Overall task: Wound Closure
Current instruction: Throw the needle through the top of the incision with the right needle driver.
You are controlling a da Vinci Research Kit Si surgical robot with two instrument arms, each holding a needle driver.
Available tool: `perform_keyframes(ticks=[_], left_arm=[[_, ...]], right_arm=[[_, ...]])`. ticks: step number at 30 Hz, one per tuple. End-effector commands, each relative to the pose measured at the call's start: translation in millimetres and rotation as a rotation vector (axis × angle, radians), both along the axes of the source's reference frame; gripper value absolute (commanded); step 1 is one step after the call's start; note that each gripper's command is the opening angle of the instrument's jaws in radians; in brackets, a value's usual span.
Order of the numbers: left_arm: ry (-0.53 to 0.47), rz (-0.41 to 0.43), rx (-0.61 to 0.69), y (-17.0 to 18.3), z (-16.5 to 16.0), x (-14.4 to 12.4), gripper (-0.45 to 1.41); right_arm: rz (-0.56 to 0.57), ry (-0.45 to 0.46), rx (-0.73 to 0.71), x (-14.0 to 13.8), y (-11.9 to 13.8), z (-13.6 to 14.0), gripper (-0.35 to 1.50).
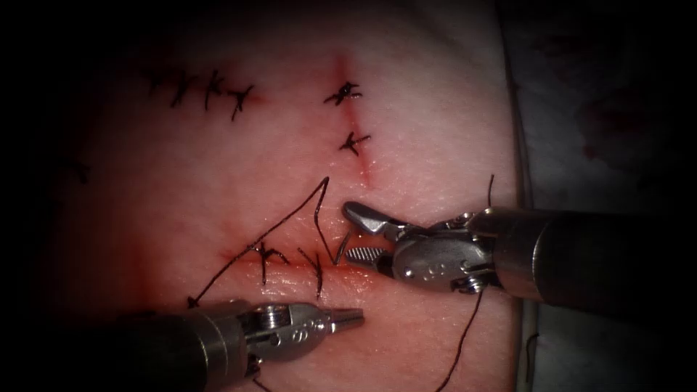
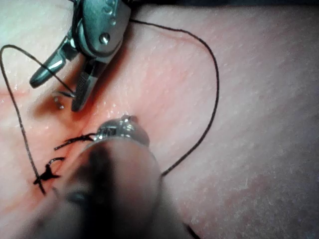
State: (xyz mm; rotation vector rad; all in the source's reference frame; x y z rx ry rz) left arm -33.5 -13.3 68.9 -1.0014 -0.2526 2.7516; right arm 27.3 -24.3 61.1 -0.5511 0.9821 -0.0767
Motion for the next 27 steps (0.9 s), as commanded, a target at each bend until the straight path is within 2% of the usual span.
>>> perform_keyframes(ticks=[1, 18, 19, 20, 21, 22, 23, 24, 27], left_arm=[[-0.001, 0.000, -0.001, -0.1, 0.6, -0.6, -0.45], [-0.002, 0.001, 0.001, 0.0, 0.4, -0.4, -0.45], [-0.002, 0.001, 0.001, 0.0, 0.4, -0.4, -0.45], [-0.002, 0.001, 0.001, 0.0, 0.4, -0.4, -0.45], [-0.002, 0.001, 0.001, 0.0, 0.4, -0.4, -0.45], [-0.002, 0.001, 0.001, 0.0, 0.4, -0.4, -0.45], [-0.002, 0.001, 0.001, 0.0, 0.4, -0.4, -0.45], [-0.002, 0.001, 0.001, 0.0, 0.4, -0.4, -0.45], [-0.002, 0.001, 0.001, -0.1, 0.3, -0.4, -0.45]], right_arm=[[0.000, 0.002, -0.004, 1.0, 0.4, 0.7, 1.45], [-0.004, -0.018, -0.040, 2.3, 0.8, 0.2, 1.41], [-0.005, -0.018, -0.040, 2.3, 0.7, 0.2, 1.36], [-0.005, -0.018, -0.041, 2.3, 0.6, 0.2, 1.25], [-0.006, -0.018, -0.042, 2.3, 0.5, 0.2, 1.03], [-0.007, -0.017, -0.043, 2.3, 0.4, 0.2, 0.67], [-0.006, -0.024, -0.048, 2.3, 0.2, 0.2, -0.01], [-0.016, -0.043, -0.021, 2.3, 0.1, 0.3, -0.35], [-0.067, -0.096, 0.030, 2.6, -0.3, 0.6, -0.35]])
